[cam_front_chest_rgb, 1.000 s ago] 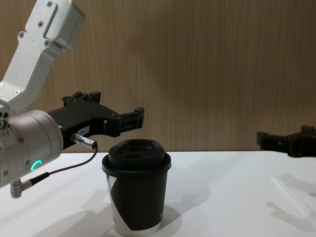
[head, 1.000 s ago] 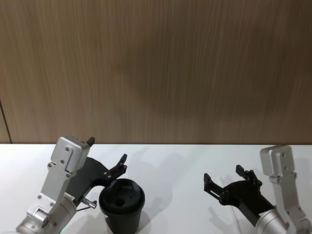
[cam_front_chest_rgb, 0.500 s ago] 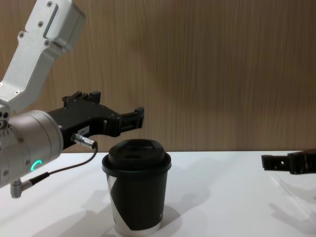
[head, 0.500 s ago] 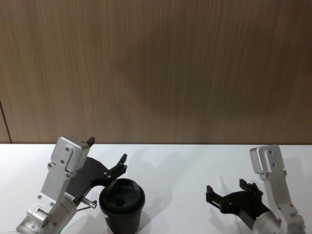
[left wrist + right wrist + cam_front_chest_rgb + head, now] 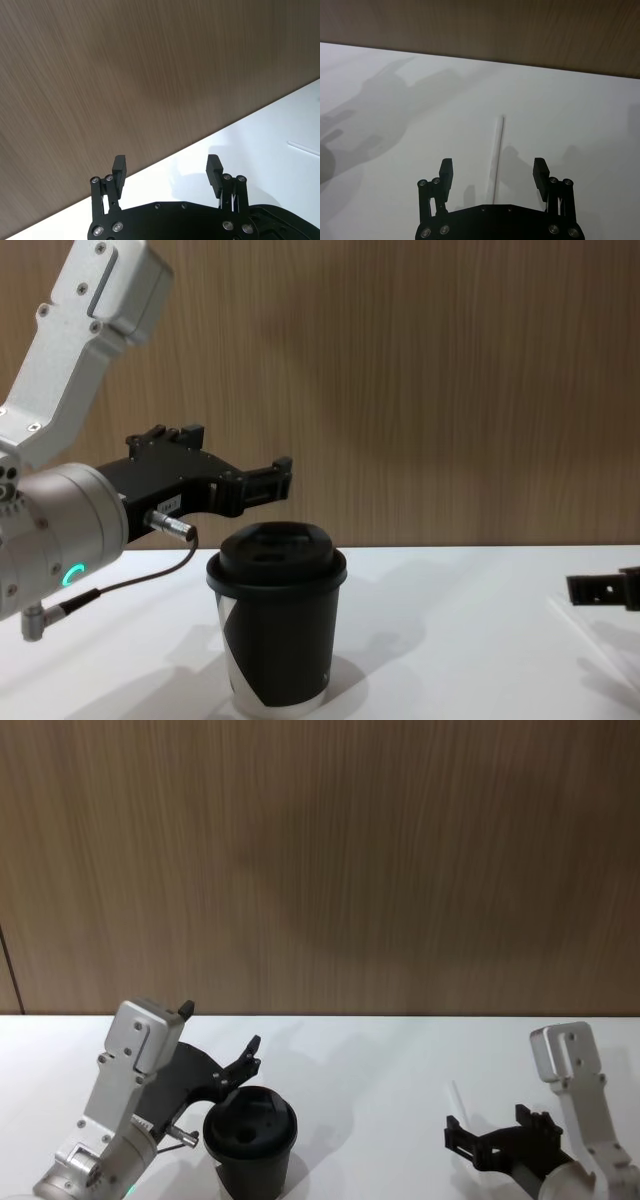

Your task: Pick up the straw with one hand, pass it to the other hand, and insert it into the cup.

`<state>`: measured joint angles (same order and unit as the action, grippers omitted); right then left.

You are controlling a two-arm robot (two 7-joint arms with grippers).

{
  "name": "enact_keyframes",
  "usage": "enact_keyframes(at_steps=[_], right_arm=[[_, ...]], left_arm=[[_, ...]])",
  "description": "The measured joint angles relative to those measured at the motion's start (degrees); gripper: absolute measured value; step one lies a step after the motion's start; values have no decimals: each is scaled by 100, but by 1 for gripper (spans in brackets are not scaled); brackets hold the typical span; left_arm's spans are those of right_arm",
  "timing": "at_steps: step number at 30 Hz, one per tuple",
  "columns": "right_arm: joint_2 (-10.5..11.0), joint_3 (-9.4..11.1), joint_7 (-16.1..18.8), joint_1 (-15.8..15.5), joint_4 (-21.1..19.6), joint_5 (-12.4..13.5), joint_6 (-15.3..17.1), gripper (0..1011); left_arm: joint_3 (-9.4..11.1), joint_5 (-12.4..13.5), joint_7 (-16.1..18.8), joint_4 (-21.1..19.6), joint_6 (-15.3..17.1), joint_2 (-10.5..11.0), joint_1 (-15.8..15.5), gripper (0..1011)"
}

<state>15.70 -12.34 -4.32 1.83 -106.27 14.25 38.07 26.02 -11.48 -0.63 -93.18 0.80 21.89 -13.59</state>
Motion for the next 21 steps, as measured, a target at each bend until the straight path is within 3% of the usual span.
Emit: enact_keyframes(at_steps=[21], right_arm=[[400,370,746,-215,-147,373,330,1001]], left_arm=[[0,0,0,0,0,0,0,1003]])
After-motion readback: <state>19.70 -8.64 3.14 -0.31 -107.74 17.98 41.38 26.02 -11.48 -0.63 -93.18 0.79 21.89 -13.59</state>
